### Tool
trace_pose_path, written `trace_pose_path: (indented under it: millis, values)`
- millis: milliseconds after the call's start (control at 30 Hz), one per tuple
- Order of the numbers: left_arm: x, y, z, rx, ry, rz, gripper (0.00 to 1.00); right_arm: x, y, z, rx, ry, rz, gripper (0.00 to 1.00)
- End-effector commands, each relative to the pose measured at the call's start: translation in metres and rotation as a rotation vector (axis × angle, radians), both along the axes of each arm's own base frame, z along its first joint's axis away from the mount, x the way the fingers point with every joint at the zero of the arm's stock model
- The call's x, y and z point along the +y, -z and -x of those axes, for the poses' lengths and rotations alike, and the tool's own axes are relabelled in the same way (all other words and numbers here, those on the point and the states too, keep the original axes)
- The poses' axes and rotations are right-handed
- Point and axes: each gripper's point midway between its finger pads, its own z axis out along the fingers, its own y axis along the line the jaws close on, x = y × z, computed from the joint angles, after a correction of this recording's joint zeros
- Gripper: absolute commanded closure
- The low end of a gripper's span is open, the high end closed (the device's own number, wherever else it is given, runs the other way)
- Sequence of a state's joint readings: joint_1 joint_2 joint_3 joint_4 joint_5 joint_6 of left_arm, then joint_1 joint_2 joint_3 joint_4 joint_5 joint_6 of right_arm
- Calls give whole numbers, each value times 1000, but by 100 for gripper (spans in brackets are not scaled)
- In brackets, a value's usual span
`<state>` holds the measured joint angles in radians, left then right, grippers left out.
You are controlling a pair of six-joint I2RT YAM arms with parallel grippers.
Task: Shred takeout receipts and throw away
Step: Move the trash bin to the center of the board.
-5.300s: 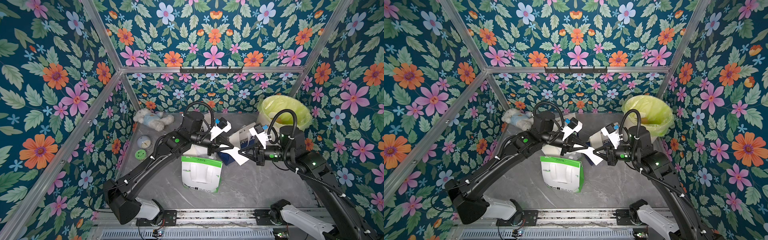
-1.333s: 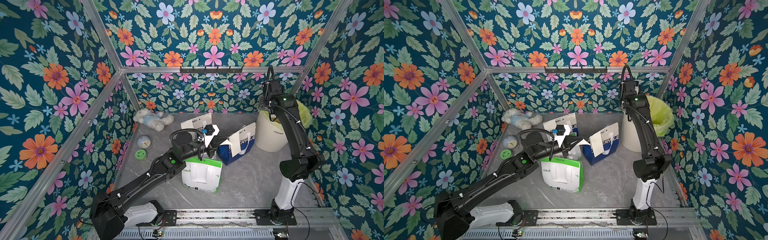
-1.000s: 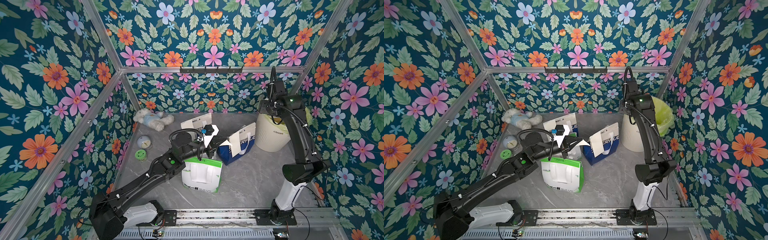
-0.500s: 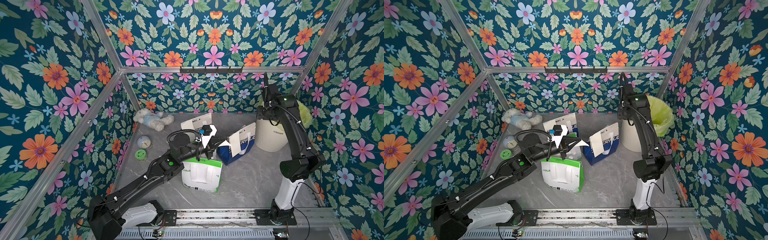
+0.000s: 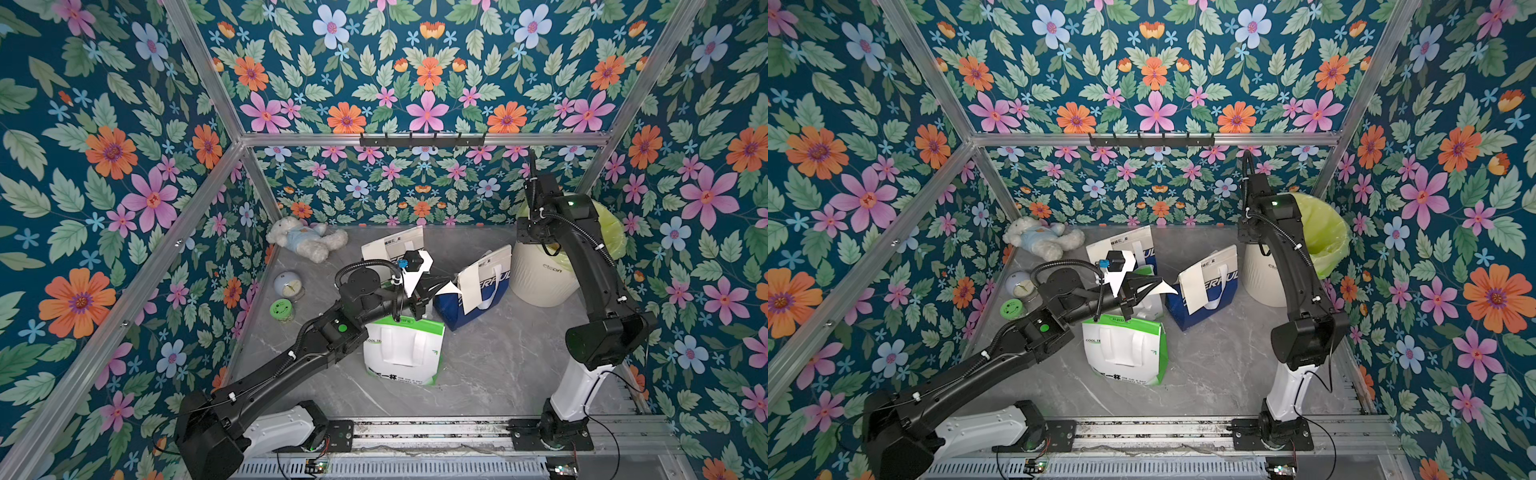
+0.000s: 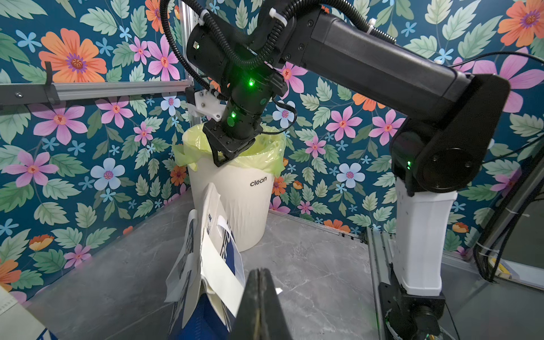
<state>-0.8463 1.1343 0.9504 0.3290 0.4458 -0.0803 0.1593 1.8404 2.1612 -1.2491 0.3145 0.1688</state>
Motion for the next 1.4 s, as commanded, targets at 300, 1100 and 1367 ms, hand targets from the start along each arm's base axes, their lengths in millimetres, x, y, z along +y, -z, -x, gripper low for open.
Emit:
trace_pose_path:
  millis: [300,1100,1367]
  values:
    - [-1,-8,-1,-5,2,32,100,3,4,24,52,-58,-31,100]
    - [-18,-9,-2,56,30,42,100,38,21,166,72,-50,-410,100]
    - [-27,-10,1,63,33,36,100,91,-9,167,17,-253,-487,100]
